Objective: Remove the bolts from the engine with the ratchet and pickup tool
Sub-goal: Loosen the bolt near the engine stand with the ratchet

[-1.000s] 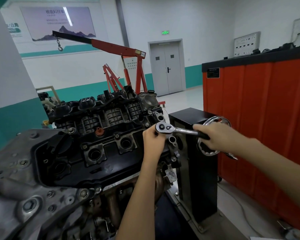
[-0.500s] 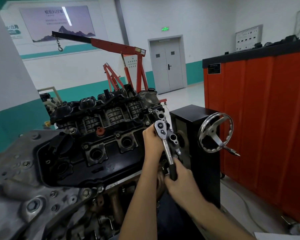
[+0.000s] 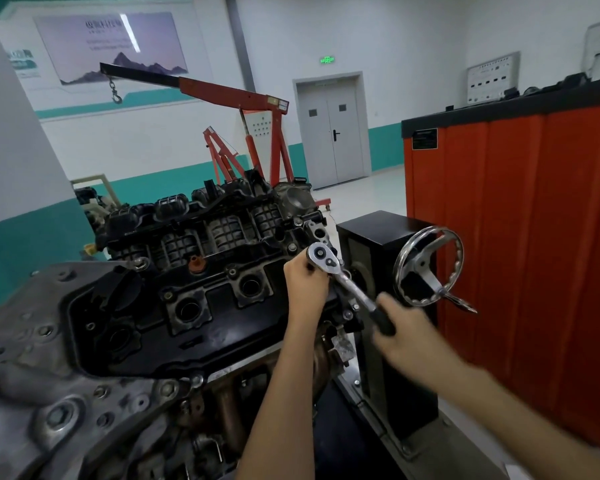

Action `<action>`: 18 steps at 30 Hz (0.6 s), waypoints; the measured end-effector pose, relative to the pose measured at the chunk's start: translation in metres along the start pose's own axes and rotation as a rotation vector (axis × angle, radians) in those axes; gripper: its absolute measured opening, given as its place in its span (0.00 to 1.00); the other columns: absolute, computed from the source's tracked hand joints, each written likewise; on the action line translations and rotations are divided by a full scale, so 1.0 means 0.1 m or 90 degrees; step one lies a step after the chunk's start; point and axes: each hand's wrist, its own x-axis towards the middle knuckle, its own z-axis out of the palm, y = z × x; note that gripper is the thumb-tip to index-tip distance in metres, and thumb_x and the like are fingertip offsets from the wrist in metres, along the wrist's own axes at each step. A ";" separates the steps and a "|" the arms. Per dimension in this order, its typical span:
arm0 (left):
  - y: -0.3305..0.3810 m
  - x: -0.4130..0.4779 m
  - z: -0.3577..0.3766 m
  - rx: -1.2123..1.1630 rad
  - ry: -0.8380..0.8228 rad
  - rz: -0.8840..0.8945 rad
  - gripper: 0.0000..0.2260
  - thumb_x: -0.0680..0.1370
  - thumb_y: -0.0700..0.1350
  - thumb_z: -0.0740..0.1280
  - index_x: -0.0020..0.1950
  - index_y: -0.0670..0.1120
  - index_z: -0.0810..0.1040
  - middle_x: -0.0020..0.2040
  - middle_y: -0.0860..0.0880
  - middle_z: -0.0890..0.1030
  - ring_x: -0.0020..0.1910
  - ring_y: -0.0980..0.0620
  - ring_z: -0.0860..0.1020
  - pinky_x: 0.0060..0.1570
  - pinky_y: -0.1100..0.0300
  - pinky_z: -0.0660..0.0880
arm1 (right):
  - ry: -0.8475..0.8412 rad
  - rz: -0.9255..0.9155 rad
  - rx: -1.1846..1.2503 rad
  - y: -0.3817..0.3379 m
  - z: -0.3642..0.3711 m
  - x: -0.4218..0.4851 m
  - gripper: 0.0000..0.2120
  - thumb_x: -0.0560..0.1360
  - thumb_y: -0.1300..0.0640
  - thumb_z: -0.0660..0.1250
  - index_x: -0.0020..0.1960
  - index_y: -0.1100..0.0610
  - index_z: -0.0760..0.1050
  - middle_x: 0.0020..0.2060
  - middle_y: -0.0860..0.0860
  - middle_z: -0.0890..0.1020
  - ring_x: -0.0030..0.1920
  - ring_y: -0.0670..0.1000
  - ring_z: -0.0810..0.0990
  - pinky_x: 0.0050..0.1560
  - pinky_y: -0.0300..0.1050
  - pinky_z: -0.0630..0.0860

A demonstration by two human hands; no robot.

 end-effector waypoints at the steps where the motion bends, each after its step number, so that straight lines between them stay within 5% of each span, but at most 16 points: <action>1: 0.00 0.00 0.01 -0.001 0.004 0.001 0.21 0.74 0.30 0.64 0.27 0.50 0.67 0.26 0.56 0.67 0.30 0.57 0.64 0.33 0.60 0.62 | 0.011 0.017 0.118 -0.09 0.23 -0.10 0.11 0.73 0.64 0.66 0.44 0.49 0.68 0.29 0.50 0.74 0.24 0.43 0.72 0.24 0.36 0.68; 6: 0.02 0.02 0.01 0.004 0.029 0.003 0.25 0.76 0.33 0.67 0.27 0.54 0.61 0.21 0.59 0.64 0.26 0.63 0.60 0.28 0.69 0.59 | 0.023 0.047 0.263 -0.37 0.77 -0.15 0.11 0.74 0.62 0.64 0.54 0.53 0.71 0.36 0.55 0.77 0.33 0.48 0.76 0.31 0.37 0.71; 9: 0.02 0.04 -0.02 0.030 -0.006 -0.009 0.24 0.75 0.32 0.66 0.24 0.52 0.66 0.22 0.59 0.68 0.26 0.63 0.63 0.28 0.67 0.62 | -0.045 -0.012 0.109 -0.07 0.20 -0.03 0.12 0.73 0.64 0.65 0.53 0.52 0.72 0.32 0.51 0.74 0.28 0.42 0.73 0.28 0.34 0.69; 14: 0.09 0.00 -0.03 0.055 -0.026 0.025 0.12 0.72 0.30 0.62 0.30 0.40 0.73 0.28 0.49 0.70 0.30 0.59 0.63 0.31 0.61 0.62 | -0.027 -0.197 -0.453 0.05 -0.79 0.61 0.10 0.75 0.58 0.63 0.55 0.52 0.68 0.31 0.44 0.68 0.34 0.50 0.75 0.34 0.43 0.69; 18: 0.04 -0.01 0.00 0.042 0.013 0.013 0.21 0.73 0.30 0.61 0.27 0.51 0.65 0.24 0.56 0.65 0.25 0.61 0.61 0.28 0.67 0.59 | 0.036 -0.153 -0.397 0.06 -0.58 0.49 0.09 0.74 0.58 0.64 0.48 0.50 0.64 0.31 0.44 0.70 0.31 0.48 0.73 0.31 0.39 0.70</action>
